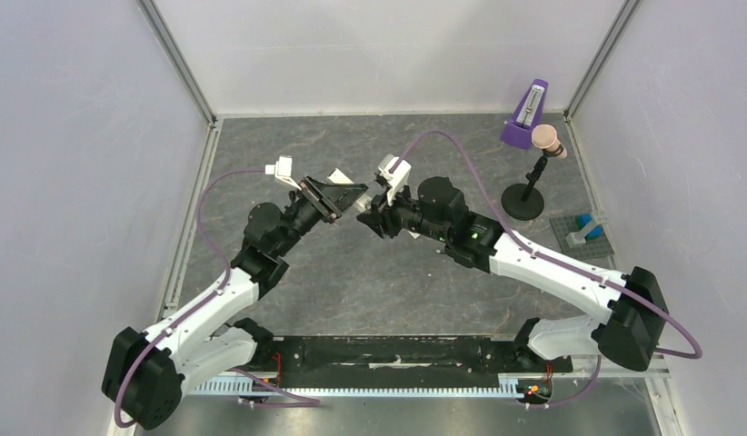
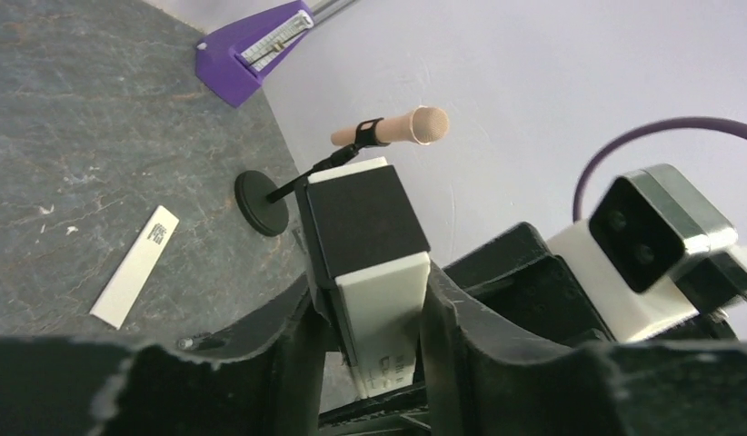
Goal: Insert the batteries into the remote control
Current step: Adjust the remote control.
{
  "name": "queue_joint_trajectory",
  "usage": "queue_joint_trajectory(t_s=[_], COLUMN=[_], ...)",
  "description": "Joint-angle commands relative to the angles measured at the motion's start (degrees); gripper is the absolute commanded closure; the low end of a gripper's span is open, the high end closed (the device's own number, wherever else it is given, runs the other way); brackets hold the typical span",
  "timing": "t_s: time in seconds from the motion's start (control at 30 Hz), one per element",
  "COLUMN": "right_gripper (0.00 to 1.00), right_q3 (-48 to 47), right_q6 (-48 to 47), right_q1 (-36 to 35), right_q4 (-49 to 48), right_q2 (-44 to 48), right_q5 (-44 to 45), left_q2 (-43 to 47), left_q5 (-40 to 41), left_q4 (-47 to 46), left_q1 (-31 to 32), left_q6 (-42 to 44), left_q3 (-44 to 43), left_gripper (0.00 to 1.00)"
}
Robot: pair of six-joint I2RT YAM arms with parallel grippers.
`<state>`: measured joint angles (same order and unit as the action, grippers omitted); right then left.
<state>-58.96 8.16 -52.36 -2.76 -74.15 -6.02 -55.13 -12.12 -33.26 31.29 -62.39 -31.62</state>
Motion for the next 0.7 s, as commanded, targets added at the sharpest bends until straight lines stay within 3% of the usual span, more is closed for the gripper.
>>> queue_joint_trajectory(t_s=[0.0,0.17,0.2,0.3,0.37,0.5,0.67], right_gripper=[0.85,0.78,0.71,0.35,0.23,0.19,0.26], right_q3=[-3.7,-3.7,-3.4,-2.7,-2.2,-1.5,2.2], right_q6=[-0.7,-0.7,-0.7,-0.4,1.0,5.2,12.1], right_q1=[-0.5,-0.6,-0.6,-0.7,-0.6,0.5,4.2], right_q4=[-1.2,-0.4,-0.3,-0.4,0.2,5.4,15.9], right_q2=[-1.2,-2.0,-1.9,-0.6,1.2,5.2,5.8], right_q5=[4.1,5.7,5.7,7.7,9.5,11.1,18.0], left_q2=[-0.3,-0.8,-0.9,-0.6,0.3,3.2,6.8], left_q5=[2.7,4.0,4.1,4.8,6.7,11.9,18.6], left_q4=[2.8,6.5,7.2,9.4,12.4,18.4,26.3], left_q1=[0.4,0.4,0.4,0.4,0.4,0.3,0.2], left_q6=[-2.0,-2.4,-2.1,0.4,2.7,7.9,13.6], left_q3=[-2.7,-3.9,-4.4,-5.5,-6.2,-6.8,-7.1], left_gripper=[0.64,0.98,0.98,0.98,0.98,0.98,0.98])
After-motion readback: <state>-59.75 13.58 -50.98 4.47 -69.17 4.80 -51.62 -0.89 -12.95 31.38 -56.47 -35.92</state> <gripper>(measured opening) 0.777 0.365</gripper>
